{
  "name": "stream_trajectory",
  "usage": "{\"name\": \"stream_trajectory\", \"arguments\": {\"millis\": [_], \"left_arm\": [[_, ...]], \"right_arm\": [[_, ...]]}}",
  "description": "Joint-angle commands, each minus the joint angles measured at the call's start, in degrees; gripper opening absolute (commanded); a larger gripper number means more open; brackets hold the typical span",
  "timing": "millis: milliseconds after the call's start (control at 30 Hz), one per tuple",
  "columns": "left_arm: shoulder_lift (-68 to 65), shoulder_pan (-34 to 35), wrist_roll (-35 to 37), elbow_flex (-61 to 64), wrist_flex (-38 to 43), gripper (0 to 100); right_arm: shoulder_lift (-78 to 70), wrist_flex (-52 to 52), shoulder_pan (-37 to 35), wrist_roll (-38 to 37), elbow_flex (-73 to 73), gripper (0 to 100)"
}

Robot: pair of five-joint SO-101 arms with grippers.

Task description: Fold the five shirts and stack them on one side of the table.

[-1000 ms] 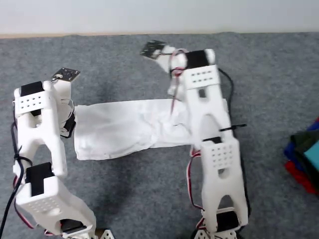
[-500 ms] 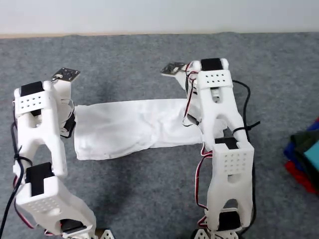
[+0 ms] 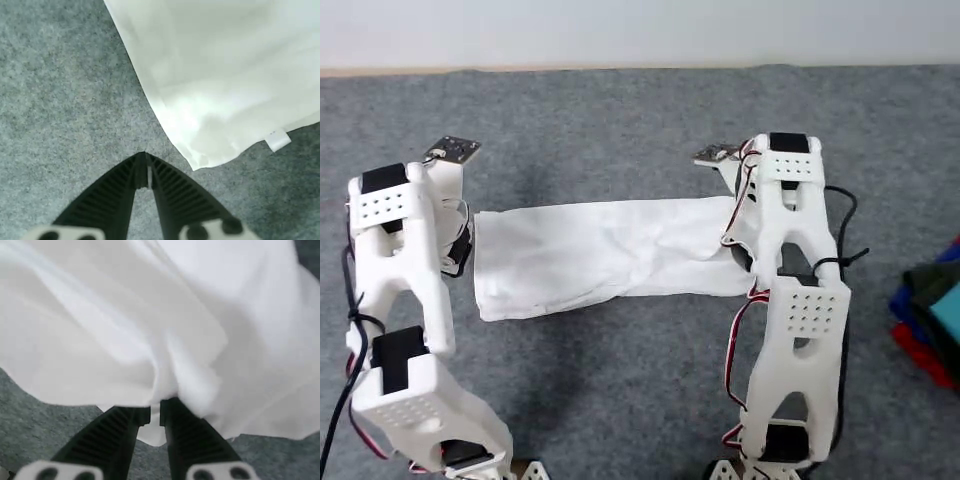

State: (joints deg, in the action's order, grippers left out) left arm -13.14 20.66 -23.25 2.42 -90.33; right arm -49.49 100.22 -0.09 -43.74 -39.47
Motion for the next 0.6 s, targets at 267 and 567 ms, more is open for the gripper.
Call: {"name": "stream_trajectory", "arguments": {"millis": [267,567], "left_arm": [[3.9,-0.4,0.0,-0.2,0.9,0],[3.9,-0.4,0.0,-0.2,0.6,0]], "right_arm": [[12.4,1.7,-12.4,0.4,-0.4,5.7],[3.4,-6.9,-11.7,0.2,-0.4,5.8]]}}
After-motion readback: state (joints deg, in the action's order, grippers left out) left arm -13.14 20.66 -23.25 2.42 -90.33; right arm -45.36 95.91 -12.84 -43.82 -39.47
